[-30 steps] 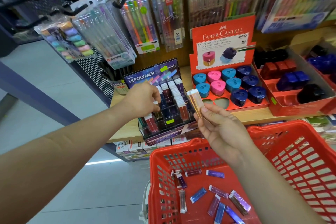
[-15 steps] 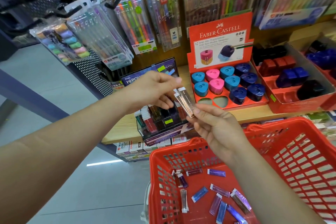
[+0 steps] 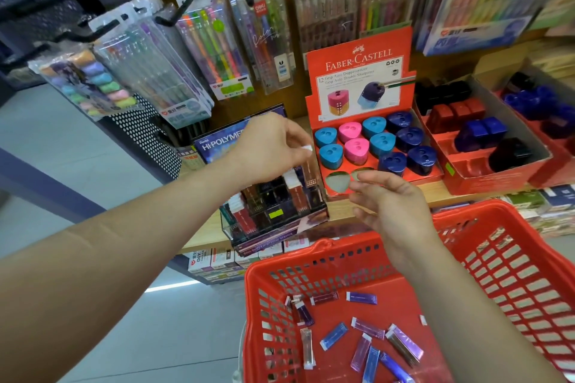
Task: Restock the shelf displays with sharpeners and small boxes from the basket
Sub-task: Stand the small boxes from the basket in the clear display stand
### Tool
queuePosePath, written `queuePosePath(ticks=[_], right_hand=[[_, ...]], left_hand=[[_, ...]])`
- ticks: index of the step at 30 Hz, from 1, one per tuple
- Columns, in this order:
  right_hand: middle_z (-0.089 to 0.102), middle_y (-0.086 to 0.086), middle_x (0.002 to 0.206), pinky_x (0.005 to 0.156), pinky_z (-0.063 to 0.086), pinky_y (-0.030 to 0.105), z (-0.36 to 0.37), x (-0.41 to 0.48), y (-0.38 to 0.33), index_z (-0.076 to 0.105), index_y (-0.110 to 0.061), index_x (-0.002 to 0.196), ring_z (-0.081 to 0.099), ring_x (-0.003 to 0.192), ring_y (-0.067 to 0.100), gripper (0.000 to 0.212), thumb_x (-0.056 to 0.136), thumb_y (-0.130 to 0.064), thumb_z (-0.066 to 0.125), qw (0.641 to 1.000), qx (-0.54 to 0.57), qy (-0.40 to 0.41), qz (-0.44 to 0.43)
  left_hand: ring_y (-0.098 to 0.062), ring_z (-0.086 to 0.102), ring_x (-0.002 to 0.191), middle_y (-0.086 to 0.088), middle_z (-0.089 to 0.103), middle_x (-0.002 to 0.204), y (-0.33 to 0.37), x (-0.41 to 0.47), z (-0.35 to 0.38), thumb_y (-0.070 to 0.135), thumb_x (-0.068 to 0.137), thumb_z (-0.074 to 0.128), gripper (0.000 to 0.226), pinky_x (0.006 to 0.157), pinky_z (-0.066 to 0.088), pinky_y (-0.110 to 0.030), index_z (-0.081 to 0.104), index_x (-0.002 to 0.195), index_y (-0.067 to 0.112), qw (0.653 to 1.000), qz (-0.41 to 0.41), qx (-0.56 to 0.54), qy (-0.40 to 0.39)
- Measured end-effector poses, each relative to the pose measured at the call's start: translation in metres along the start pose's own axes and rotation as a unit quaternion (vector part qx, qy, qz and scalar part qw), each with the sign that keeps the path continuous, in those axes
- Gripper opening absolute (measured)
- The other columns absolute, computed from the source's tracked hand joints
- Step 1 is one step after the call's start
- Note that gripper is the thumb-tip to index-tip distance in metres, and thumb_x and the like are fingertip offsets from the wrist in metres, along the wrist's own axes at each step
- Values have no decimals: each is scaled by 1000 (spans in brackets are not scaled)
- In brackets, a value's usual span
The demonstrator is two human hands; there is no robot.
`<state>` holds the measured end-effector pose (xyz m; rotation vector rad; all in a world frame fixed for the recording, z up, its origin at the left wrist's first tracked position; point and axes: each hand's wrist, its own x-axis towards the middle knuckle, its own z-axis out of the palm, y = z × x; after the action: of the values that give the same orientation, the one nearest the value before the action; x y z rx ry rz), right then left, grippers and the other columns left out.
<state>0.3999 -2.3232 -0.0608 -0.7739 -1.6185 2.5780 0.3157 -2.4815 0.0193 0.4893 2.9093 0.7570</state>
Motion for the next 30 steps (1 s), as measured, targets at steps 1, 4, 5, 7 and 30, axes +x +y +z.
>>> queuePosePath(ticks=[1,4,5,7,30], right_hand=[[70,8,93,61,53,21,-4,1,0,67,-8,103,66,81,16,17,89,-1,62,1000,-2,5,7],[69,9,91,65,51,24,-10,3,4,66,-11,97,64,79,17,15,90,1,60,1000,-14,-4,25],[70,9,90,66,51,25,-11,4,6,66,-12,94,64,79,18,15,90,1,59,999,-18,-10,29],[71,8,88,65,51,25,-10,3,10,66,-13,92,65,77,17,17,90,1,57,999,-28,-20,37],[56,-18,113,85,53,33,9,15,29,52,-25,134,59,96,3,44,93,-8,57,916,-352,-169,-86]], left_hand=[[-4,65,85,10,70,86,-1,-1,3,22,85,71,16,85,54,-28,75,101,21,1000,10,25,-2],[-7,65,92,4,73,102,-5,-1,7,23,88,67,20,92,52,-29,73,108,20,998,18,57,8],[-8,65,92,2,73,102,-7,0,7,23,89,66,21,92,52,-28,73,108,19,998,17,65,14],[-9,66,91,1,73,101,-11,1,6,24,90,65,20,90,53,-29,73,108,19,997,14,79,16],[-7,55,75,8,62,82,-21,19,3,25,87,66,15,70,44,-23,72,99,18,988,65,139,13]])
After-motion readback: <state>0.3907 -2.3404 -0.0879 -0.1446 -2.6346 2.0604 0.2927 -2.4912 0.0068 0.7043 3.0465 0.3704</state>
